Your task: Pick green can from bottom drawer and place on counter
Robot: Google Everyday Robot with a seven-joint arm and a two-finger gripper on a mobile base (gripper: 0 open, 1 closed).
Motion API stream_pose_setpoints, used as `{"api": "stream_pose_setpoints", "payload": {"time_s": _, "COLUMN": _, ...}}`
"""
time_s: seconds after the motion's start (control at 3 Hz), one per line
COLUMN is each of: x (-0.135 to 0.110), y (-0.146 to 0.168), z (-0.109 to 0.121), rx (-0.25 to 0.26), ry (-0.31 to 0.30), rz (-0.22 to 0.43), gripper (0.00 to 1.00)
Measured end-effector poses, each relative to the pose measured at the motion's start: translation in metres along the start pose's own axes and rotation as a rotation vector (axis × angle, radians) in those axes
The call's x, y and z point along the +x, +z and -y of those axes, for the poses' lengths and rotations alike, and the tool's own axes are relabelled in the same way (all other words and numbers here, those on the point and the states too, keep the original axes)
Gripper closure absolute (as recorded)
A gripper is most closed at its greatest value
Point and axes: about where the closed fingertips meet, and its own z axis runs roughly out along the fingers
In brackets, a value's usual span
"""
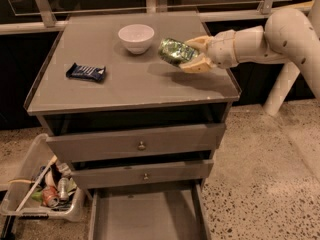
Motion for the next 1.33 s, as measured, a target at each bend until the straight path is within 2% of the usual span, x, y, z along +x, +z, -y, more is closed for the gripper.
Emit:
{"api": "stream_pose_setpoints", "payload": {"time_s": 0.33, "x": 0.008, "y": 0.019, "z": -0.002, "rx": -0.043, "ry": 0.044, "rz": -0.054, "gripper": 1.00}}
{"api": "stream_pose_setpoints", "payload": {"time_s": 0.67, "x": 0.014, "y": 0.031, "z": -0.013, "rx": -0.082, "ry": 0.063, "rz": -0.126, "gripper": 1.00}}
{"api": "stream_pose_setpoints", "payload": {"time_s": 1.0, "x": 0.015, "y": 0.032, "z": -0.014, "rx": -0.085, "ry": 0.065, "rz": -0.130, "gripper": 0.82}}
{"api": "stream_pose_setpoints", "payload": {"time_s": 1.33, "x": 0.015, "y": 0.032, "z": -0.014, "rx": -0.085, "ry": 0.065, "rz": -0.130, "gripper": 0.59}}
